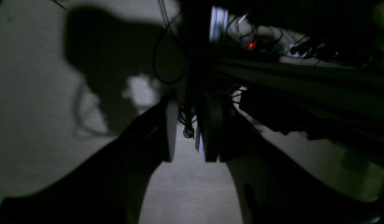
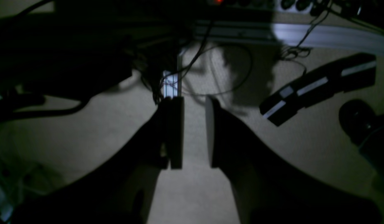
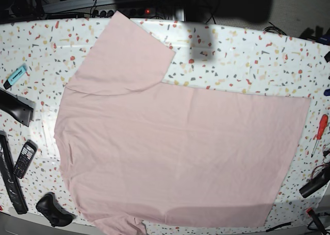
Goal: Fold the T-shirt properly
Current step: 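Move the right gripper toward the shirt shoulder, left gripper toward hem corner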
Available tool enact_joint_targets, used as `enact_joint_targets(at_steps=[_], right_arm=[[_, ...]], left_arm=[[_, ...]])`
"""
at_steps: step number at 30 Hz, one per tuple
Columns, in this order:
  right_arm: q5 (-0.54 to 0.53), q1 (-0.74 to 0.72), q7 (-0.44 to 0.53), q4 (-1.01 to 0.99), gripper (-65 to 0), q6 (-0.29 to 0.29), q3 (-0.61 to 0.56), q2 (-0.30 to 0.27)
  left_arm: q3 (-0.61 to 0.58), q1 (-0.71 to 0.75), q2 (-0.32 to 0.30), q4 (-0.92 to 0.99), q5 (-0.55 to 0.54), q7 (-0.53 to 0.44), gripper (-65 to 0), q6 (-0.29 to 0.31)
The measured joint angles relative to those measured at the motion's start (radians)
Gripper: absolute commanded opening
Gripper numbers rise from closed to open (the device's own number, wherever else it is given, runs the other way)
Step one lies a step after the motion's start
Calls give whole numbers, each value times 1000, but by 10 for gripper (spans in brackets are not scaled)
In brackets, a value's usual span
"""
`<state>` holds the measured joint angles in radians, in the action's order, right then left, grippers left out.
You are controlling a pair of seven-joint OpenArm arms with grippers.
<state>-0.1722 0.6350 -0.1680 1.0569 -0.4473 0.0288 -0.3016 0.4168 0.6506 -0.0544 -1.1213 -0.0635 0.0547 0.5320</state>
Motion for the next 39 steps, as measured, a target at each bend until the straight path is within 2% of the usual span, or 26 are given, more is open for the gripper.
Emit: enact_joint_targets(at_steps=[2, 7, 11, 13, 17, 19, 24, 27, 30, 34, 38, 39], right_arm=[[-22, 57, -8, 97, -527, 0, 0, -24], [-89, 205, -104, 374, -527, 0, 0, -101], [-89, 311, -112, 591, -526, -3, 2, -169], [-87, 352, -153, 693, -526, -3, 10, -202], [-82, 377, -290, 866, -527, -6, 50, -243], [-82, 377, -321, 944, -527, -5, 78, -261], [-85, 376, -391, 1105, -526, -6, 137, -329], [-87, 381, -416, 1162, -526, -7, 182, -355], [-86, 379, -420, 1200, -526, -6, 246, -357], [-90, 367, -420, 1227, -526, -7, 320, -344], [-86, 367, -421, 1230, -526, -7, 370, -327], [-86, 367, -420, 1230, -526, -7, 373, -318]], left_arm=[[0, 38, -18, -77, -27, 31, -511, 2], [0, 133, -97, -273, -47, 100, -510, 0], [0, 212, -151, -430, -47, 109, -511, 3], [-1, 243, -179, -509, -45, 122, -511, 4], [0, 269, -252, -665, -1, 165, -510, 6], [-1, 266, -294, -736, 35, 212, -510, 6], [-1, 269, -436, -906, 92, 230, -506, 10], [-1, 264, -524, -956, 159, 202, -454, 9], [-2, 235, -604, -954, 176, 169, -402, 3], [-3, 162, -686, -909, 176, 71, -398, 7], [-8, 48, -763, -791, 180, -56, -398, 5], [-19, 17, -785, -760, 180, -64, -399, 2]])
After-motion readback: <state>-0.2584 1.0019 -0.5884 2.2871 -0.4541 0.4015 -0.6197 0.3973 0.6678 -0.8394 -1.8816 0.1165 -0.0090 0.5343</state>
